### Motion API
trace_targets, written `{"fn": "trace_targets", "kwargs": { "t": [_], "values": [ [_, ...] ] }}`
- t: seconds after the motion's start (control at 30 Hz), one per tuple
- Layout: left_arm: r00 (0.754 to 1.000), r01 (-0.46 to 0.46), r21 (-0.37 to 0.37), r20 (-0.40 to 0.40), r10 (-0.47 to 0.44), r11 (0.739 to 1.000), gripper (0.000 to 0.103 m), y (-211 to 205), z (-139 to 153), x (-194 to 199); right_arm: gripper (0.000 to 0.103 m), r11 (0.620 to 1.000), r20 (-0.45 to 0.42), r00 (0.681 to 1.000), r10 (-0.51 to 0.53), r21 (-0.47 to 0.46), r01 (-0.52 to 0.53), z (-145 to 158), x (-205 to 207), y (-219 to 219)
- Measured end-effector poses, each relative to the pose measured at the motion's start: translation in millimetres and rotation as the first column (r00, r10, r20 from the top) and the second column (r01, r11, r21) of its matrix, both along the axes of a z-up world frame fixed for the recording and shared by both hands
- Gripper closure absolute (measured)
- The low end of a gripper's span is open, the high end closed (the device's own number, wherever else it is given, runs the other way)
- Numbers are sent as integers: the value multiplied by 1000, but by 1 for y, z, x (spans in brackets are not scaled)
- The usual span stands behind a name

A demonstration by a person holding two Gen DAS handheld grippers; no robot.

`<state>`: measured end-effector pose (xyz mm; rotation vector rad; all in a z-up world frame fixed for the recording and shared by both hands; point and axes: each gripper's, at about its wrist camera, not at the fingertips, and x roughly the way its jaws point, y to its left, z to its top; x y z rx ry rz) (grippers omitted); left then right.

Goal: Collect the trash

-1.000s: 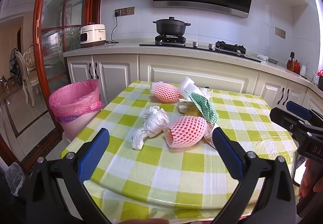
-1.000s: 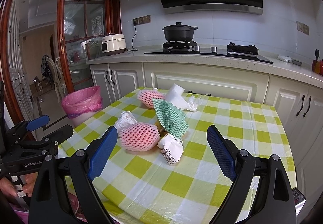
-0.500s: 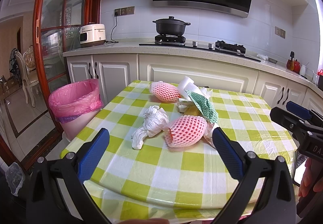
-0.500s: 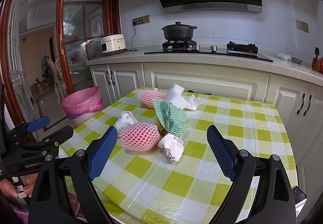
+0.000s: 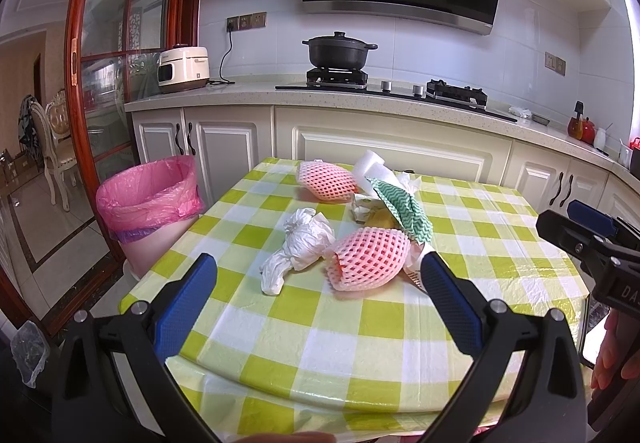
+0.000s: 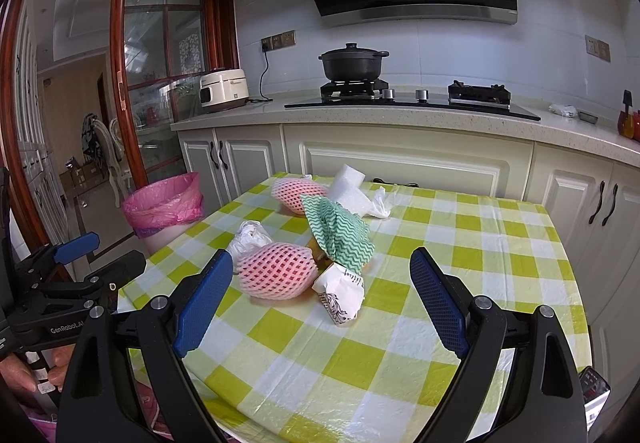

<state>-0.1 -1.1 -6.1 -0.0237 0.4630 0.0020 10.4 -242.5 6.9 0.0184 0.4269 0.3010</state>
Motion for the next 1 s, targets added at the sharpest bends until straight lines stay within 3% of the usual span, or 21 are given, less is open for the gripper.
{"fn": "trace_targets", "kwargs": {
  "t": [0.83, 1.0],
  "values": [
    [1000, -1, -3, -7, 1, 1000, 4, -1, -2, -1, 18, 1000, -6, 1000, -1, 11, 1, 0, 1, -2],
    [1000, 3, -32, -26, -3, 999, 4, 8, -4, 2, 18, 1000, -17, 1000, -7, 5, 7, -8, 2, 1]
  ]
}}
